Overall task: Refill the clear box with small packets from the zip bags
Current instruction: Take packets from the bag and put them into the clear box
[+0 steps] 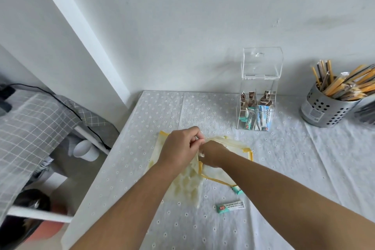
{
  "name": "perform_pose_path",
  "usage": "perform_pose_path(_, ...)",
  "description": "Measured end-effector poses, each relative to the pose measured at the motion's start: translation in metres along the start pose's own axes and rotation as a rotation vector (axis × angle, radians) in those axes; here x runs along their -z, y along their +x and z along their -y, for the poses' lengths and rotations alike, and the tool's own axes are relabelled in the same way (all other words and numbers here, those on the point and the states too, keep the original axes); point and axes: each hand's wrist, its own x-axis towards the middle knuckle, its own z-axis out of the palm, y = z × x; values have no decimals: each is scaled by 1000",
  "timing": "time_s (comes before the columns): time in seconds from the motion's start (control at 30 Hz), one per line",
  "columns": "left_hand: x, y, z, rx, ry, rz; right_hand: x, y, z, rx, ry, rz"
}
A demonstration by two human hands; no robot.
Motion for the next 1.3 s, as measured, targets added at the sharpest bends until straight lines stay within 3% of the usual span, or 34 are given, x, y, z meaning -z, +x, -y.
perform_pose_path(0.17,2,3,-2,-4,4,-3,13,-7,3,0,109,-9)
perform_pose_path(0.7,6,38,-7,63,92,59,102,-91,-5,172,-99,-111)
perform_pose_path(1.0,0,45,-4,73,70,64,197,-91,-73,-101,251,-380)
perform_pose_path(1.13,-1,47,-3,47,70,60,192,-59,-95,-240,198,-492)
perform_pose_path(1.3,-2,44,-1,44,74,51,172,-30,-110,-338,64,-426)
